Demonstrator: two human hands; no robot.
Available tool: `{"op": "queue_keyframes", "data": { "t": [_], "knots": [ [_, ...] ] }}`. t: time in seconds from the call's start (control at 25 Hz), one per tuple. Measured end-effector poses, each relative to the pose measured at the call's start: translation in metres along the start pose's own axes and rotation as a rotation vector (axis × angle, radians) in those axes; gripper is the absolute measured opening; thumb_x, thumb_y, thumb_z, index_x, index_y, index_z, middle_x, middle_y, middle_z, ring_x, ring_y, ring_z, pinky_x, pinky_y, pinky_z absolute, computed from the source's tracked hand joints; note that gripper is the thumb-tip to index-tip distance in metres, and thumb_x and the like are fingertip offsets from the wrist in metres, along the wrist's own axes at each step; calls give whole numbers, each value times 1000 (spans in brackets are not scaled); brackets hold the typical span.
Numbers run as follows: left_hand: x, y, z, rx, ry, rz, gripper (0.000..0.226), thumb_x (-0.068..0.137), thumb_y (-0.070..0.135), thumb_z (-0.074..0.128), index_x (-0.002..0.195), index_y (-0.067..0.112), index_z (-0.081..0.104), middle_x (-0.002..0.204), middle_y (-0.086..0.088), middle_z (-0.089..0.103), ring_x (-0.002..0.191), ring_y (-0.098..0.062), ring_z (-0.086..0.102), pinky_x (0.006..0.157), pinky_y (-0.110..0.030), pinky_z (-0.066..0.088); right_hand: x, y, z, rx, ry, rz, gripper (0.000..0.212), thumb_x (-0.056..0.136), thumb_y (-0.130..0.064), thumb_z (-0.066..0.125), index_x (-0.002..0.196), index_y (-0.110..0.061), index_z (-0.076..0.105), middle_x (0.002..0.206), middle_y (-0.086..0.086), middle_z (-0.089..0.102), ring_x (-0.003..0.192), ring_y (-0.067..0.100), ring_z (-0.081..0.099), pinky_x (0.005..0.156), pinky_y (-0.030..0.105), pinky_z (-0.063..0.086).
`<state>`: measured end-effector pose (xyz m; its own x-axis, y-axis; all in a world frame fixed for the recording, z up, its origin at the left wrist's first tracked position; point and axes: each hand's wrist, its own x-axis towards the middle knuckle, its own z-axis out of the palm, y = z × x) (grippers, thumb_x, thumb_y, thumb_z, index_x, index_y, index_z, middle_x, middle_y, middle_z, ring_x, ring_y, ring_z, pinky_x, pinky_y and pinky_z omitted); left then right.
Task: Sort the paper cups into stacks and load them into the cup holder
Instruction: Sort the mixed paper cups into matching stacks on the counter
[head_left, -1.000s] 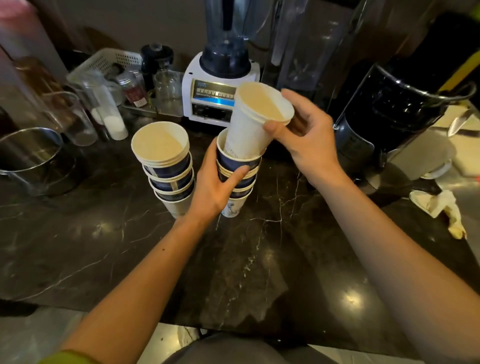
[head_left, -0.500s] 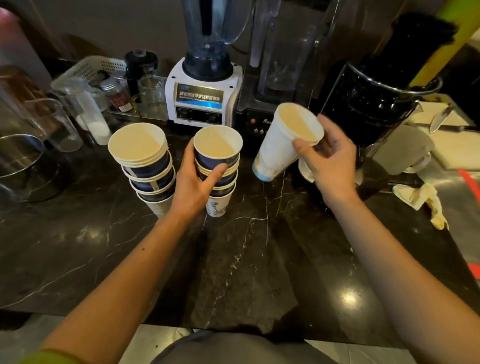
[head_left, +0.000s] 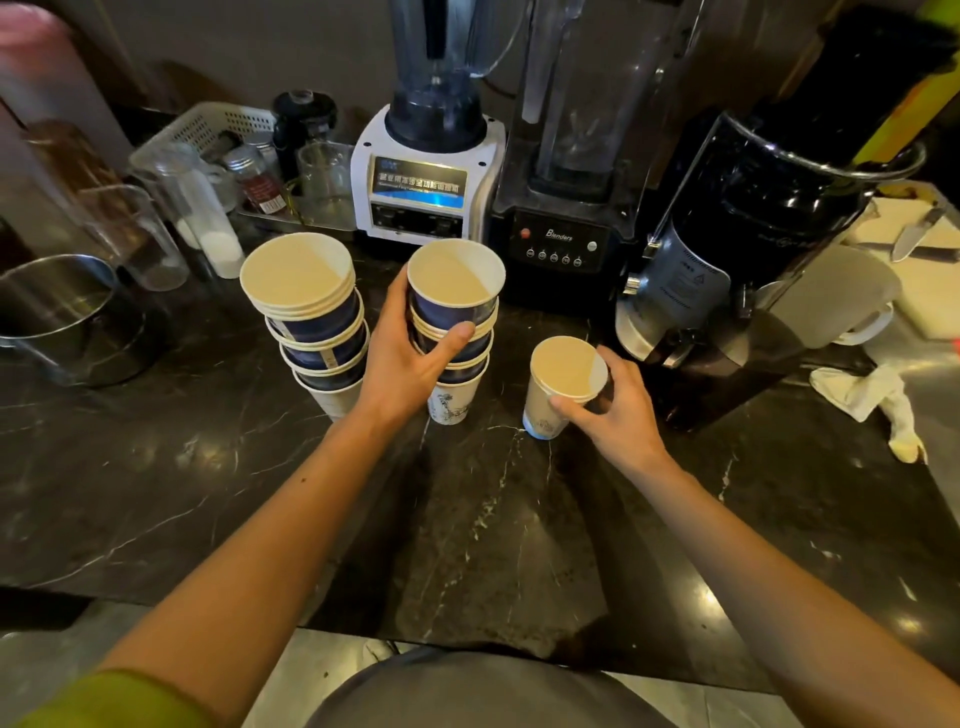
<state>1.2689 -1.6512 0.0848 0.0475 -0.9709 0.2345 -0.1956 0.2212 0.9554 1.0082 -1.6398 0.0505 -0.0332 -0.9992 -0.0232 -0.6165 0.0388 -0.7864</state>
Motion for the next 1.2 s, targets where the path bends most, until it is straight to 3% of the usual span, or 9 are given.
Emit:
{"op": "queue_keyframes", "data": {
  "t": [0.16, 0.28, 0.48, 0.64, 0.72, 0.8, 0.92, 1.04, 1.2],
  "knots": [
    [-3, -5, -3, 38, -5, -26, 93, 78, 49, 75, 152, 25, 24, 149, 9, 44, 135, -3, 44, 109, -31, 43, 3, 0, -1, -26, -55, -6, 91, 74, -37, 84, 146, -21, 32, 141, 0, 39, 129, 13, 38, 108, 46, 43],
    [-4, -11, -2, 65, -28, -57, 87, 81, 39, 75, 151, 26, 25, 148, 12, 44, 133, -1, 45, 110, -32, 42, 4, -1, -2, -58, -89, -16, 96, 75, -35, 84, 150, -20, 26, 148, 2, 35, 136, 17, 34, 109, 36, 34],
    [-5, -17, -4, 89, -24, -80, 82, 83, 36, 74, 149, 32, 26, 132, 35, 42, 119, 24, 41, 95, -7, 40, 5, -23, -13, -116, -55, -102, 106, 73, -54, 79, 154, -30, 15, 162, -7, 16, 146, 13, 18, 114, 35, 25],
    [-7, -17, -1, 91, -13, -72, 82, 84, 35, 73, 150, 32, 25, 133, 37, 40, 122, 23, 40, 95, -3, 38, 21, -92, -13, 77, -122, -305, 107, 67, -70, 73, 153, -36, 18, 159, -11, 26, 142, 2, 25, 111, 25, 25],
    [-9, -16, 2, 91, -24, -67, 81, 84, 34, 74, 149, 34, 25, 132, 39, 40, 124, 20, 41, 98, -6, 39, 29, -121, -4, 95, -180, -384, 106, 68, -65, 75, 153, -32, 22, 156, -9, 33, 140, 1, 30, 112, 25, 30],
    [-12, -15, 5, 83, -34, -64, 81, 85, 33, 73, 149, 34, 25, 134, 37, 42, 127, 16, 42, 101, -9, 40, 34, -138, 5, 23, -193, -410, 99, 71, -56, 78, 151, -24, 31, 151, -4, 41, 136, 9, 37, 111, 34, 38],
    [-14, -13, 6, 89, -47, -50, 79, 85, 36, 73, 149, 36, 25, 135, 36, 42, 130, 10, 43, 104, -14, 40, 28, -148, 4, 58, -94, -409, 86, 73, -45, 83, 144, -18, 43, 138, -5, 51, 128, 13, 46, 106, 40, 44],
    [-14, -12, 4, 109, -78, -53, 78, 83, 41, 73, 144, 46, 25, 130, 45, 42, 128, 12, 44, 101, -11, 40, 17, -153, -25, 201, 61, -450, 86, 73, -45, 83, 144, -18, 42, 131, -10, 54, 123, 5, 51, 102, 27, 46],
    [-12, -17, 3, 121, -42, -58, 80, 83, 34, 72, 146, 41, 23, 127, 47, 41, 118, 29, 37, 91, 3, 35, -3, -142, -79, 312, 347, -465, 85, 78, -45, 79, 144, -9, 40, 126, -20, 54, 120, -7, 52, 98, 14, 44]
  ]
}}
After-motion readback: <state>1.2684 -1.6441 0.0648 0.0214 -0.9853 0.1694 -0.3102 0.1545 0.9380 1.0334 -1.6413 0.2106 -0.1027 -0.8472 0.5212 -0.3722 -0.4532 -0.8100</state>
